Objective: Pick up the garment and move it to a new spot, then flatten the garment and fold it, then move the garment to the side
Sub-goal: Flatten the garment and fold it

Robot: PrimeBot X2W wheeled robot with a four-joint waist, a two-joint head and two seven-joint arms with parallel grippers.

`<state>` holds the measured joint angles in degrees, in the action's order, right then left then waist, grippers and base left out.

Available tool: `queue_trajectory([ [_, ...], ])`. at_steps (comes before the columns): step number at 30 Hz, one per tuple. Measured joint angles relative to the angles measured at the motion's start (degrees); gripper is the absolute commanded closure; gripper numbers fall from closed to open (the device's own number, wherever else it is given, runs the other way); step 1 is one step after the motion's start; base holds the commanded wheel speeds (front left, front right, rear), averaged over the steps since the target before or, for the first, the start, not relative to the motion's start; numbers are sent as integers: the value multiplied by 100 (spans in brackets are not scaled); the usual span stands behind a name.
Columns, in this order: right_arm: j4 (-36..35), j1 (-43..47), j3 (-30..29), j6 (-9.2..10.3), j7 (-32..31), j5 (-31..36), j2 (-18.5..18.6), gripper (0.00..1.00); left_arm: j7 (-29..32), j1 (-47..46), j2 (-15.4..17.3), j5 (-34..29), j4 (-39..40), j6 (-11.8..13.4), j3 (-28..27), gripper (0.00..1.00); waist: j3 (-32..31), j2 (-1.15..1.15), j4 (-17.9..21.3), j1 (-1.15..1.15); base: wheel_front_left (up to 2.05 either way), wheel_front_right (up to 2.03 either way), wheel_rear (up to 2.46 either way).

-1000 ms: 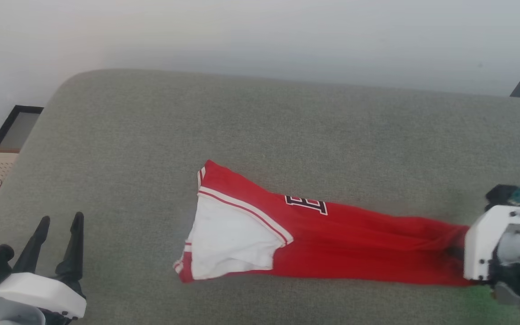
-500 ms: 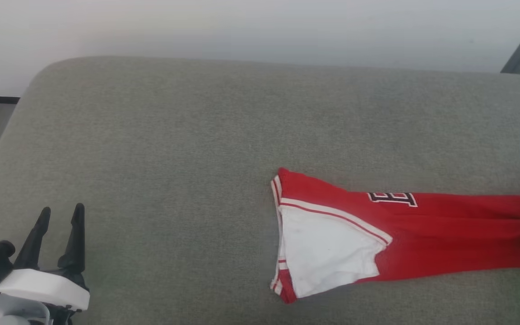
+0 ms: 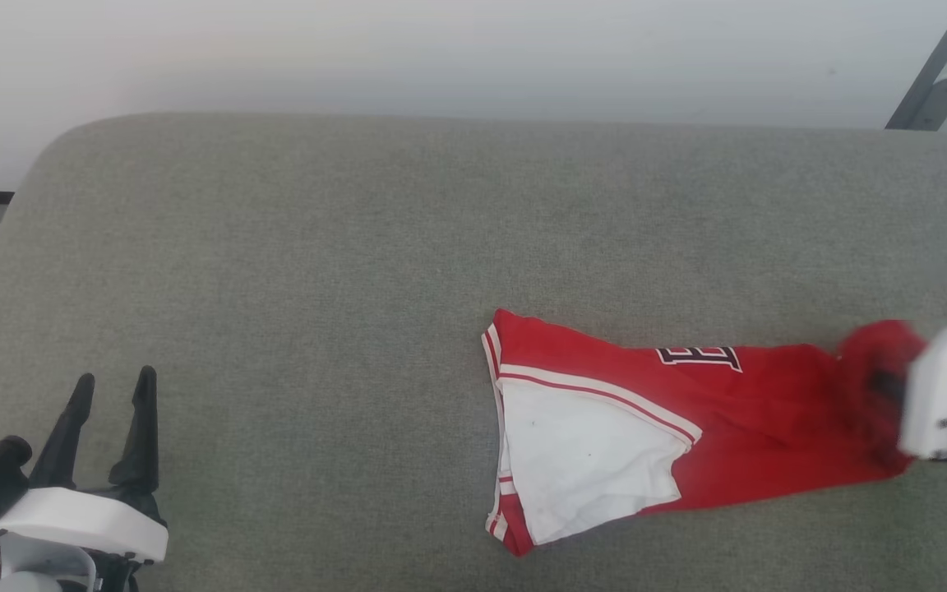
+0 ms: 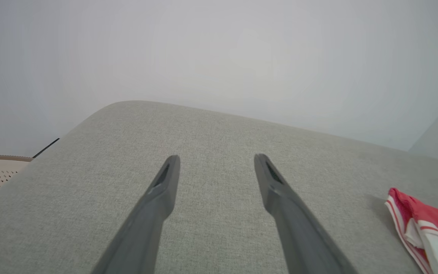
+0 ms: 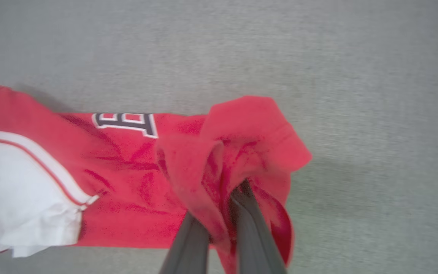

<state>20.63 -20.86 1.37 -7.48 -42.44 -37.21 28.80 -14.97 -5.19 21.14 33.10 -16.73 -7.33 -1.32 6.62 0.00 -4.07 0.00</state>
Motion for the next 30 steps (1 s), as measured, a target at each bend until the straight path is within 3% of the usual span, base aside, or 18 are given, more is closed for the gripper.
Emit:
queue_trajectory([
  [6,-1157,321,422,0,-361,-159,-412,100,0,43,3,-5,16,-1,91,0,-87,0,-51,0,0,0,0],
  [11,-1455,332,918,0,-404,-100,-906,100,0,40,24,75,8,-1,248,0,-133,0,-204,0,0,0,0],
  [19,-878,82,1792,0,-121,135,-1505,100,0,-82,25,166,-90,-1,537,0,-240,0,-605,0,0,0,0],
  [25,-145,-153,2033,0,296,405,-1740,100,0,-144,2,186,-157,-1,673,0,-308,0,-817,0,0,0,0],
  [26,-35,-200,2057,0,374,465,-1762,88,0,-146,0,187,-168,-1,687,0,-320,0,-835,0,0,0,0],
  [28,171,-291,2091,0,495,605,-1775,51,0,-146,2,204,-198,-1,690,0,-346,0,-852,0,0,0,0],
  [29,261,-316,2086,0,546,655,-1788,0,0,-146,7,209,-205,-1,690,0,-359,0,-852,0,0,0,0],
  [30,354,-335,2074,0,561,657,-1815,0,-1,-146,11,222,-209,-1,686,0,-372,0,-848,0,0,0,0],
])
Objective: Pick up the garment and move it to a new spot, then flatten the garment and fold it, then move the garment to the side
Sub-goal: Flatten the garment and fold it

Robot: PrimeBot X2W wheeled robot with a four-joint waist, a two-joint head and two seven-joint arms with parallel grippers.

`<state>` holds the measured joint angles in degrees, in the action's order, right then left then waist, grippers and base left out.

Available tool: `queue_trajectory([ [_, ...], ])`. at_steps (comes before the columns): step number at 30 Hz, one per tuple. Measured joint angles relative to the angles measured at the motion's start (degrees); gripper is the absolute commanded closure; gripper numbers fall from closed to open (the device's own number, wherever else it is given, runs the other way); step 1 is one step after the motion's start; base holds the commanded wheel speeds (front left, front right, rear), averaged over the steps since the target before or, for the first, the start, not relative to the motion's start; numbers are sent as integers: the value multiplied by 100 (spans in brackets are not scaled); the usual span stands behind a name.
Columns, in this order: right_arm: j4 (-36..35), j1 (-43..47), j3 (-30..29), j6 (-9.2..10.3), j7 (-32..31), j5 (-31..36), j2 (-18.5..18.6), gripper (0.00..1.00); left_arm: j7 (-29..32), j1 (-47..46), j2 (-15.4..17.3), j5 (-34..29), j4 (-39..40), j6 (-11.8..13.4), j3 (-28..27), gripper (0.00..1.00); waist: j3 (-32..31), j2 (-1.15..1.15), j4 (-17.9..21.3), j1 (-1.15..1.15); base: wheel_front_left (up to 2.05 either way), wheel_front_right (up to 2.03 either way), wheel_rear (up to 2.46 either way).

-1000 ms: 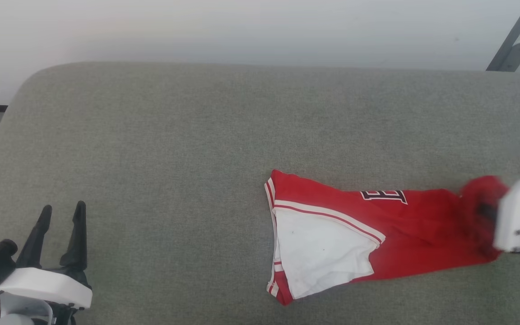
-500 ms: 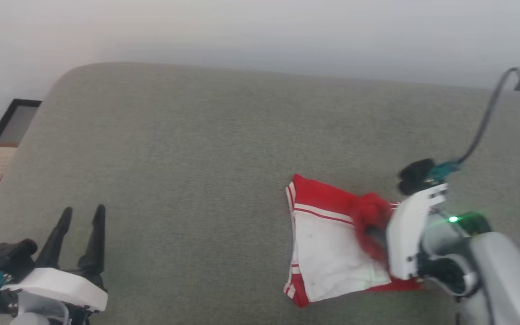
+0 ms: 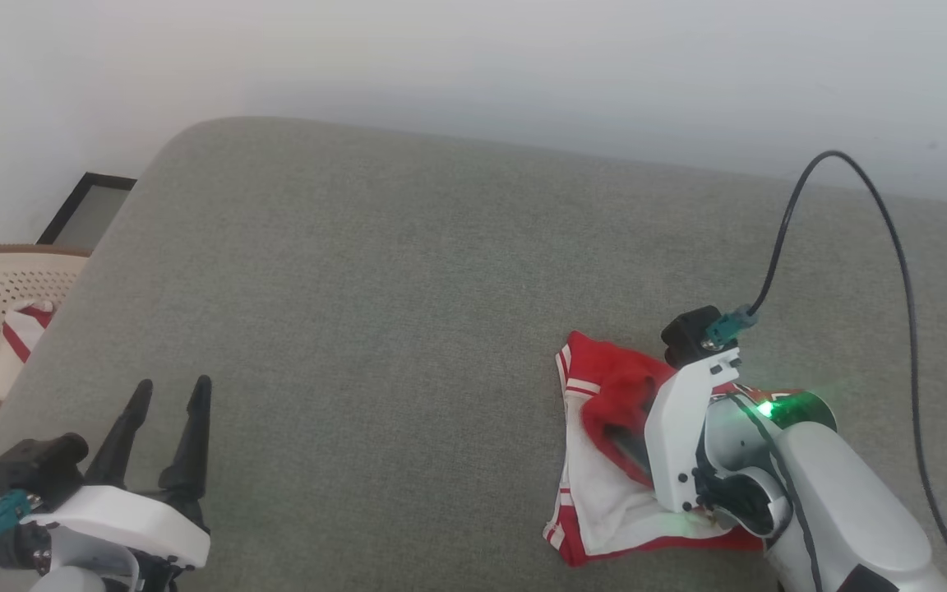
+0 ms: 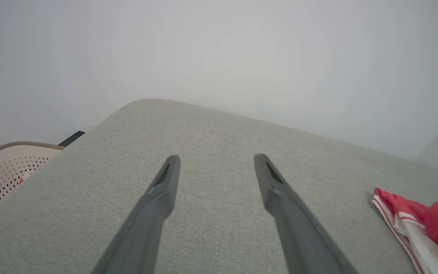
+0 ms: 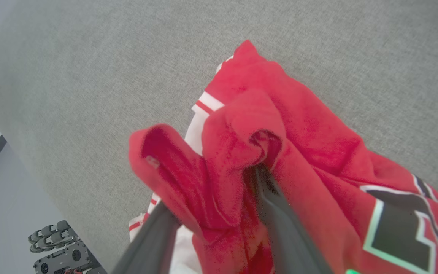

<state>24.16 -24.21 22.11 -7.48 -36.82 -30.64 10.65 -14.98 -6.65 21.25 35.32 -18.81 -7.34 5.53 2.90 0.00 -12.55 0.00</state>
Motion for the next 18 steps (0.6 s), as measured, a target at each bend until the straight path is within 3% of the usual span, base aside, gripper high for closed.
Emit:
queue_trajectory([
  [6,-2,-78,-11,0,129,-32,14,0,1,71,43,42,-1,0,-170,0,-76,0,127,0,0,0,0],
  [18,-899,200,-678,0,983,71,526,0,0,434,115,-31,138,-1,-605,0,-218,0,641,0,0,0,0],
])
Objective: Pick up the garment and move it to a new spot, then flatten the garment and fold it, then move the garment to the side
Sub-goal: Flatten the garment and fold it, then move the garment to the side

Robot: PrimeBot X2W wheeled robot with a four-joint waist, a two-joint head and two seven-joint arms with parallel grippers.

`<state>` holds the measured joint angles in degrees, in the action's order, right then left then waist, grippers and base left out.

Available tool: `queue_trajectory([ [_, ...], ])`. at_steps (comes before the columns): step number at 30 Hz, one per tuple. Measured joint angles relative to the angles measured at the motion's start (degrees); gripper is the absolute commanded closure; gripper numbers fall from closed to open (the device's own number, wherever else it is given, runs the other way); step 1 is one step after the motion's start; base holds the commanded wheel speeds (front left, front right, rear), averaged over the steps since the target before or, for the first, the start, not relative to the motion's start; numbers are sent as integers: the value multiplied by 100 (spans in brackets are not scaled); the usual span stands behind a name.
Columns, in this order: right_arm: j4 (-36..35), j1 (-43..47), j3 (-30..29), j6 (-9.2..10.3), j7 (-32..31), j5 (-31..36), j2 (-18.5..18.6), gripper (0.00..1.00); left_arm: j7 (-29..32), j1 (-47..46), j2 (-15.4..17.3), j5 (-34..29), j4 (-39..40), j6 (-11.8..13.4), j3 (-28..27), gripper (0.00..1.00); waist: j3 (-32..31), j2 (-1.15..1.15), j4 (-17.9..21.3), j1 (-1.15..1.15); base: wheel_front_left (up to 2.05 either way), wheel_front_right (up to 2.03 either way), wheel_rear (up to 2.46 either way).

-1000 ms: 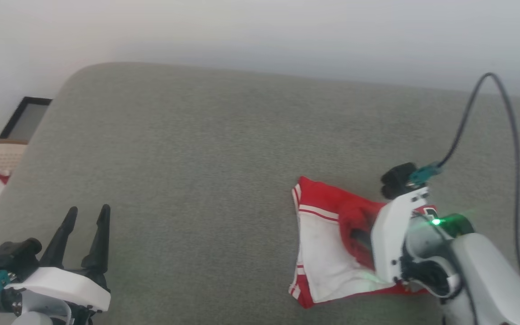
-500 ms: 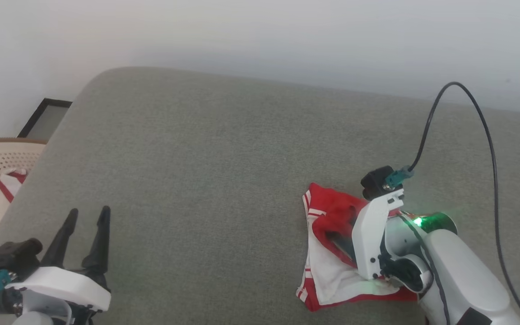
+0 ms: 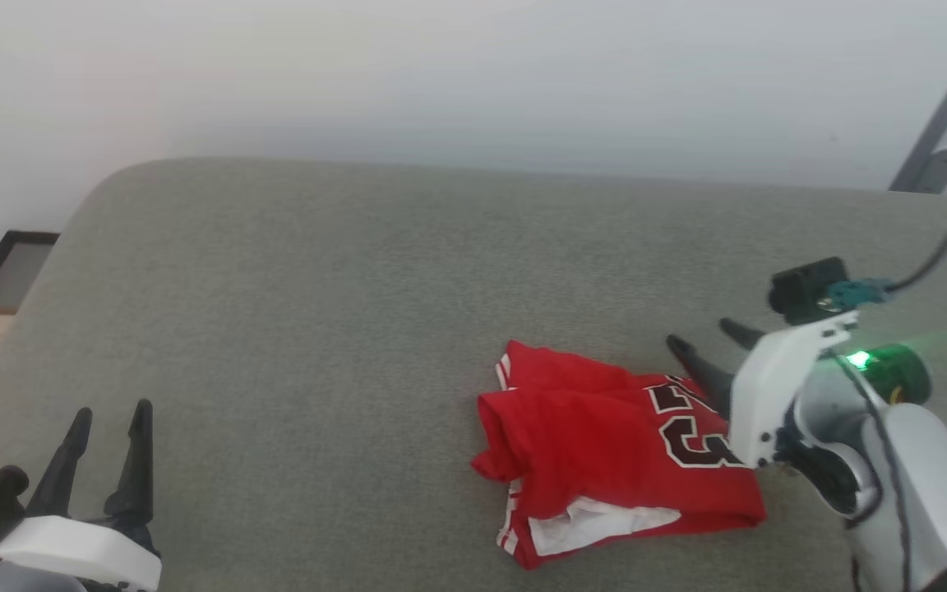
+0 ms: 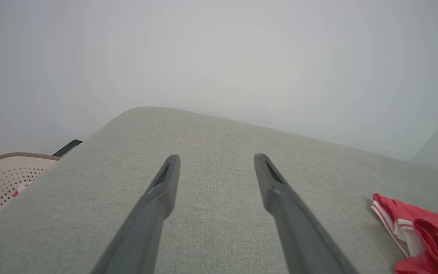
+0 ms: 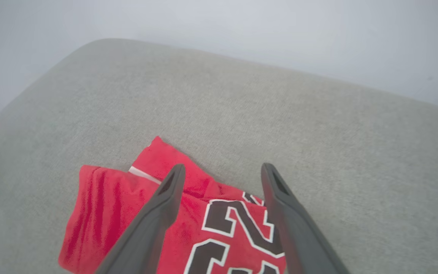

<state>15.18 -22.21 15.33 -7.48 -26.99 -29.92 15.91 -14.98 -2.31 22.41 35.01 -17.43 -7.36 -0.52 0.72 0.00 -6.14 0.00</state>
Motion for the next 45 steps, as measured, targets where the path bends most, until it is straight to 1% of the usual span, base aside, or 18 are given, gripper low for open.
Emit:
queue_trajectory([
  [5,-240,314,-250,0,660,156,246,0,0,132,16,-52,38,0,-116,0,-63,0,223,0,0,0,0],
  [6,-276,436,-342,0,917,254,322,0,0,185,27,-79,68,0,-163,0,-90,0,311,0,0,0,0],
  [12,-302,811,-612,0,1791,526,472,0,1,315,43,-133,145,-3,-285,0,-152,0,561,0,0,0,0],
  [17,-174,1115,-970,0,2429,826,403,0,1,393,40,-151,178,-4,-360,0,-169,0,702,0,0,0,0],
  [21,-25,1306,-1081,0,2797,1042,313,0,1,467,40,-171,201,-4,-408,0,-181,0,765,0,0,0,0],
  [24,48,1397,-1144,0,3074,1083,203,0,1,478,51,-209,204,-4,-426,0,-194,0,797,0,0,0,0],
  [28,211,1479,-1193,-1,3345,1100,120,0,1,532,75,-232,204,-4,-422,0,-199,0,809,0,0,0,0],
  [34,353,1539,-1230,0,3511,1121,41,0,0,543,101,-231,202,-4,-428,0,-211,0,811,0,0,0,0],
  [45,526,1550,-1104,0,3502,1140,57,0,0,567,124,-229,202,-4,-430,0,-219,0,773,0,0,0,0],
])
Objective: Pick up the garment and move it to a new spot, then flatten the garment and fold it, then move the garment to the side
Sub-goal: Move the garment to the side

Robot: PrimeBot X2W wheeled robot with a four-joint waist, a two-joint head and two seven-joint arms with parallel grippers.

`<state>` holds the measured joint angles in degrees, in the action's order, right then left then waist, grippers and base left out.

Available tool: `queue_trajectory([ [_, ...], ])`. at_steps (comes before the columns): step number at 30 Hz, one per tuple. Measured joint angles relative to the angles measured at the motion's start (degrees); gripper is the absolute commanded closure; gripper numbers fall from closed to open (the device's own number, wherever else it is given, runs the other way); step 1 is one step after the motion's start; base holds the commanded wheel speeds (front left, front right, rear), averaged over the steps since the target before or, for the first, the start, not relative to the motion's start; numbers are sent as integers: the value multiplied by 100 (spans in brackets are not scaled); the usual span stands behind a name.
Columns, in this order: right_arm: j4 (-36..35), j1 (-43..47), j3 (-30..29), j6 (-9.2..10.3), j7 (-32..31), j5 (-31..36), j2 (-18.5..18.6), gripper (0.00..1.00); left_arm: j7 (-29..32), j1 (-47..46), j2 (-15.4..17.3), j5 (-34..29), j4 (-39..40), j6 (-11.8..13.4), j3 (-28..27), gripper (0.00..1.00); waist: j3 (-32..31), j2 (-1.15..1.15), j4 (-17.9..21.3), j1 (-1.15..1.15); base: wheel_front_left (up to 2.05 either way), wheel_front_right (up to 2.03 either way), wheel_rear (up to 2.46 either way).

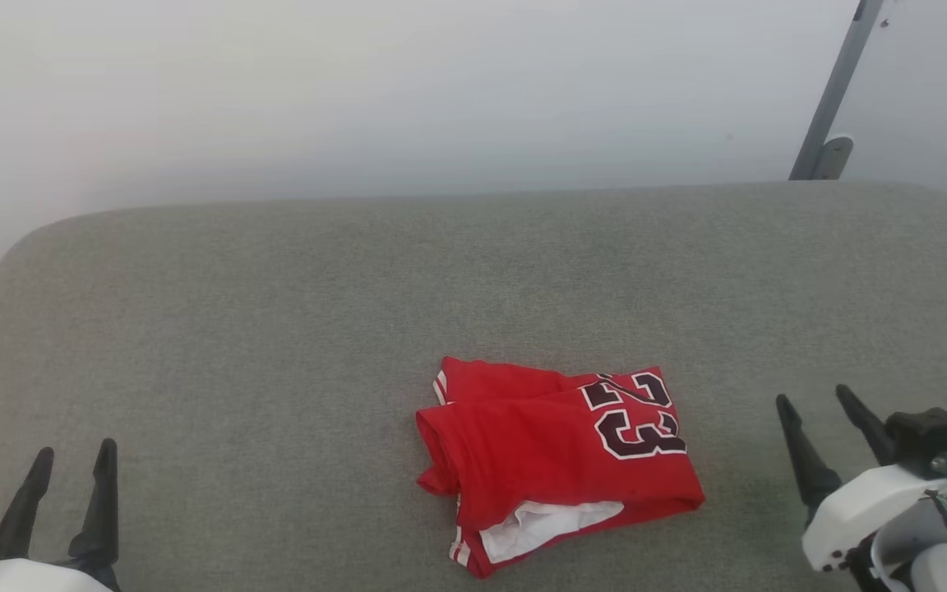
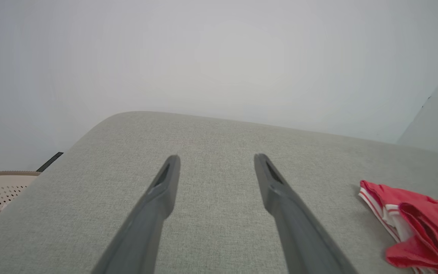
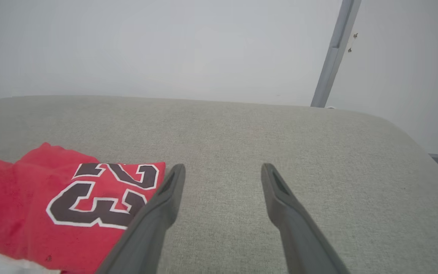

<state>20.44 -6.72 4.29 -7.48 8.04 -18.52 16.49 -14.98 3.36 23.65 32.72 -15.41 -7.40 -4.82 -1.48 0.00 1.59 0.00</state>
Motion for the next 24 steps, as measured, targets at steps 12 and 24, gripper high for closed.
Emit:
queue_trajectory([
  [12,155,-337,727,0,-903,-364,-2,0,0,-53,31,12,-83,0,255,0,25,0,-412,0,0,0,0],
  [24,1125,-1159,708,-1,-2944,-620,44,0,1,-252,9,110,-171,0,573,0,282,0,-975,0,0,0,0],
])
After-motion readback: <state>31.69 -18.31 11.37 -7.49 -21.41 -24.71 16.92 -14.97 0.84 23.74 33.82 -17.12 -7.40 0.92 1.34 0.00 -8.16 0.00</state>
